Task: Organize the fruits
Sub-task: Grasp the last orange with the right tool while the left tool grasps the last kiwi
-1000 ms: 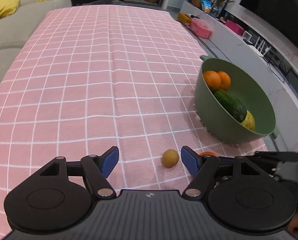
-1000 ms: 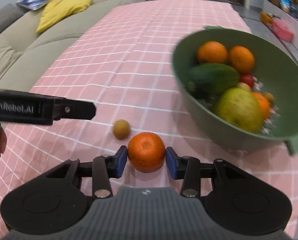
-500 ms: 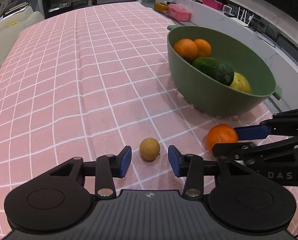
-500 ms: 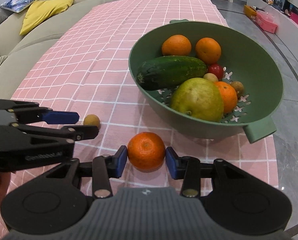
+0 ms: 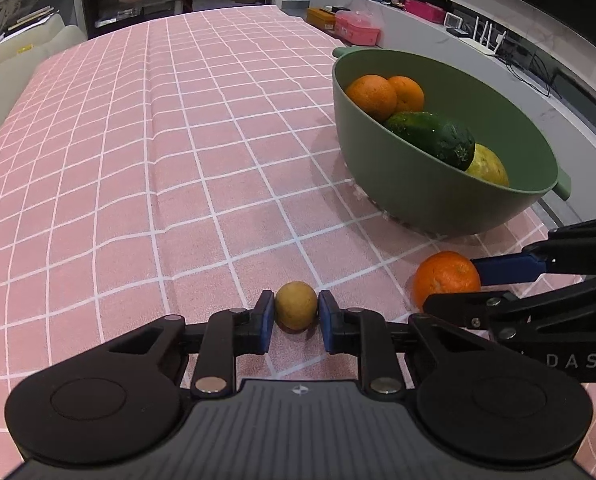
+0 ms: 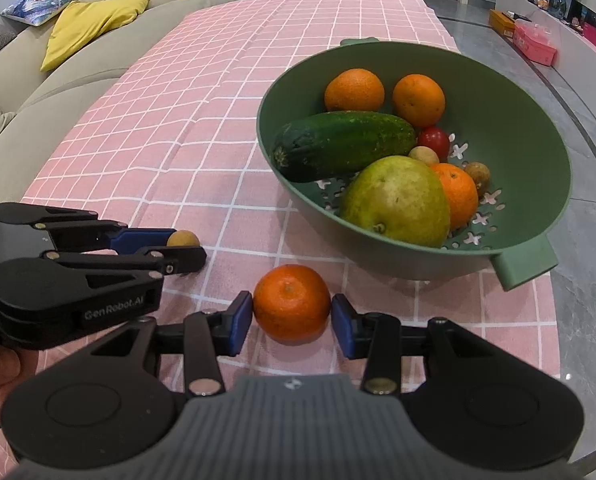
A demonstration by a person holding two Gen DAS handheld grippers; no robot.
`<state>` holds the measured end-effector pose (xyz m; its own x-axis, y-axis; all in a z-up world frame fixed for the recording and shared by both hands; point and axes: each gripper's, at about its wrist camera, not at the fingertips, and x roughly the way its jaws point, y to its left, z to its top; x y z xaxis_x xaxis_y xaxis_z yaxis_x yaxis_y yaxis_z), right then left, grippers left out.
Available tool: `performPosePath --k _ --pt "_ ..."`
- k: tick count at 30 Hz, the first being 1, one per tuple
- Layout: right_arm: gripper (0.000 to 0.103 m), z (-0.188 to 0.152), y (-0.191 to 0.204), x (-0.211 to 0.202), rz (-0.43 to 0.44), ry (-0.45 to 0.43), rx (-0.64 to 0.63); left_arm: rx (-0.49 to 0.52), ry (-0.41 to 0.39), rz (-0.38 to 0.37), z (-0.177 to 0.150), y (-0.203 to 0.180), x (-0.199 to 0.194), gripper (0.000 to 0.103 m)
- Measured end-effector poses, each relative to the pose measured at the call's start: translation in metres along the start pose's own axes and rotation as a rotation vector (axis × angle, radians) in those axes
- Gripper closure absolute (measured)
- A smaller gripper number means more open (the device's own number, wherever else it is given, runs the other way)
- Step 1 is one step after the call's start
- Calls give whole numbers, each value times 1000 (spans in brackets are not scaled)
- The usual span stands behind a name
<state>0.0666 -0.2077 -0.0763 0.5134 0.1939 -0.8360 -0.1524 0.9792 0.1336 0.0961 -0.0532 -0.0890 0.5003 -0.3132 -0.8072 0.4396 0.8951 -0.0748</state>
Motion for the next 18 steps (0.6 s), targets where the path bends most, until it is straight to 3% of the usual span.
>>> performPosePath --k 8,18 --pt "64 3 2 2 1 6 -4 -2 -30 -2 6 3 -15 77" --pt "64 22 15 -28 71 -56 14 -71 -116 39 12 25 -70 77"
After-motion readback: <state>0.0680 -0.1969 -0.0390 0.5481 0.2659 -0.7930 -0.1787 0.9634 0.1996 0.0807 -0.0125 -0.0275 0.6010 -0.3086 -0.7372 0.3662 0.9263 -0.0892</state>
